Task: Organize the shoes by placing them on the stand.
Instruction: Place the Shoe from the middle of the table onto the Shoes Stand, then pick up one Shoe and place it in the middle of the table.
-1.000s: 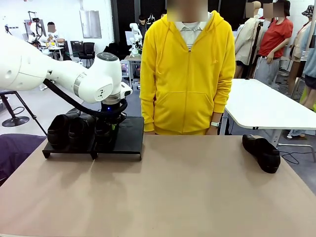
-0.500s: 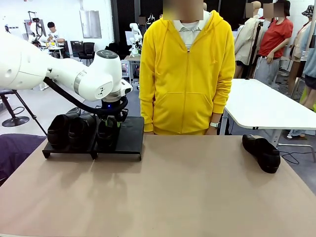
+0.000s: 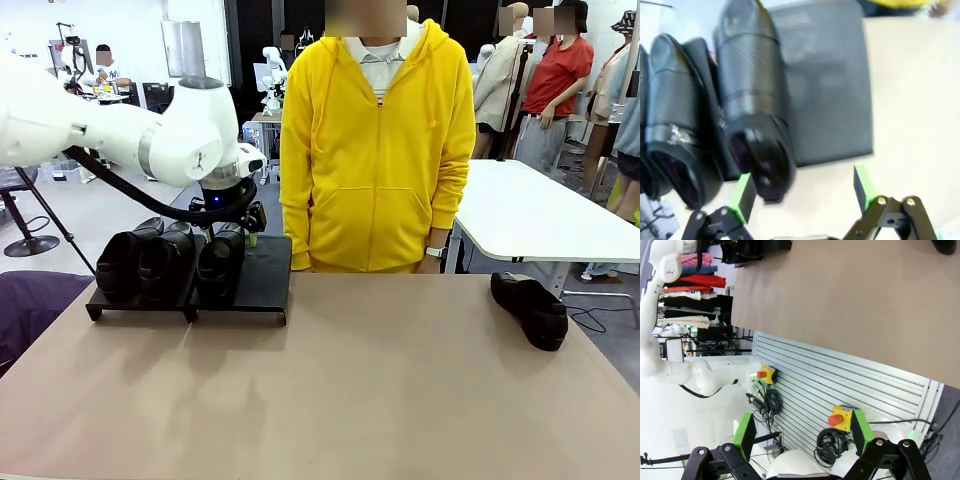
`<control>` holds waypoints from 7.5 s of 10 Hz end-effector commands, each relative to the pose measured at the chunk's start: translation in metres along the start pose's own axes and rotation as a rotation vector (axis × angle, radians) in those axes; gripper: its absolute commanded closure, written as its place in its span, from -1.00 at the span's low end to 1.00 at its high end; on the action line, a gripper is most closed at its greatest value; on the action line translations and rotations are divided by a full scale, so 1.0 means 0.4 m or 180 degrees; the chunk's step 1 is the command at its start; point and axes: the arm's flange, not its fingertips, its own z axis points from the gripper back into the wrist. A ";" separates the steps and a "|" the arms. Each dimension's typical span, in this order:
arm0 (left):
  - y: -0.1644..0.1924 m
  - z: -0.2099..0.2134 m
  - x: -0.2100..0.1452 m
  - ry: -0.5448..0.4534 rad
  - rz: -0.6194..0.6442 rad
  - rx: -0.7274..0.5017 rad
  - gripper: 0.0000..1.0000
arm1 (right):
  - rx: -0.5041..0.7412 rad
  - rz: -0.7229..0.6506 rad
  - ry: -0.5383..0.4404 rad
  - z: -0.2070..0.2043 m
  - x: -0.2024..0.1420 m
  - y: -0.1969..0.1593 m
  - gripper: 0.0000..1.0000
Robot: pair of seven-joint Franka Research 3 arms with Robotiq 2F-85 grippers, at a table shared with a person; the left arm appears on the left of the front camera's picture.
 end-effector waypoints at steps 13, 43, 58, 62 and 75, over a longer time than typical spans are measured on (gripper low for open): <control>0.657 0.415 -0.805 0.0270 0.0968 -0.2965 -1.00 | 0.0055 0.0051 -0.0027 0.006 0.003 0.005 -1.00; 0.657 0.415 -0.805 0.0270 0.0968 -0.2965 -1.00 | -0.2581 0.0400 0.0643 -0.454 0.834 -0.169 -1.00; 0.657 0.415 -0.805 0.0270 0.0968 -0.2965 -1.00 | -0.2136 0.0008 0.0934 -0.591 0.958 -0.409 -1.00; 0.657 0.415 -0.805 0.0270 0.0968 -0.2965 -1.00 | -0.2031 0.0023 0.1027 -0.597 0.957 -0.407 1.00; 0.657 0.415 -0.805 0.0270 0.0968 -0.2965 -1.00 | -0.1887 0.0244 0.0874 -0.401 0.753 -0.109 1.00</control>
